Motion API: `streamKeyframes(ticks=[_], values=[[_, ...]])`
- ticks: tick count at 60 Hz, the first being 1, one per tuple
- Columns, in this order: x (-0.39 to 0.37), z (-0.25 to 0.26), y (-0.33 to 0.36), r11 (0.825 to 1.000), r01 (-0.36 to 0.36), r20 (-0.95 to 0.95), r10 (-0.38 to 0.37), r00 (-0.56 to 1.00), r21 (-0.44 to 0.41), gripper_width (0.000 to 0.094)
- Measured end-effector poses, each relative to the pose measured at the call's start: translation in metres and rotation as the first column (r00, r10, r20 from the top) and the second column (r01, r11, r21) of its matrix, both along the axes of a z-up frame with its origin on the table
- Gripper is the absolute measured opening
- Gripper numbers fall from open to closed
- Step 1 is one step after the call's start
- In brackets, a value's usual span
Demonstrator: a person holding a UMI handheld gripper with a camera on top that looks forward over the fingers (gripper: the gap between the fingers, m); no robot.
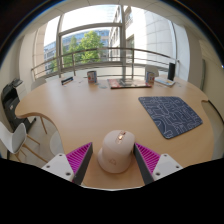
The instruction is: Arrange mouse
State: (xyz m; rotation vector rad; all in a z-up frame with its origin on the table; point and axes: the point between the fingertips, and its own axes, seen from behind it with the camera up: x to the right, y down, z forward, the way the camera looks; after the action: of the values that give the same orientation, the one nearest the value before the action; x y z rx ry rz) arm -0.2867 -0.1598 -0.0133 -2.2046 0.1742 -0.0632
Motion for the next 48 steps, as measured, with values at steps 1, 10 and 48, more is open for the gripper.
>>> streamKeyframes(ticks=[1,10,48], values=[[0.000,0.000,0.003,1.000,-0.001,0.003,0.001,1.000,0.000,0.0831],[0.003,-0.002,0.024,1.000,-0.014,0.032,0.014,0.999,0.011,0.0601],[0.092,0.247,0.110,0.897,-0.192,0.031,0.197,0.980,0.397,0.0399]])
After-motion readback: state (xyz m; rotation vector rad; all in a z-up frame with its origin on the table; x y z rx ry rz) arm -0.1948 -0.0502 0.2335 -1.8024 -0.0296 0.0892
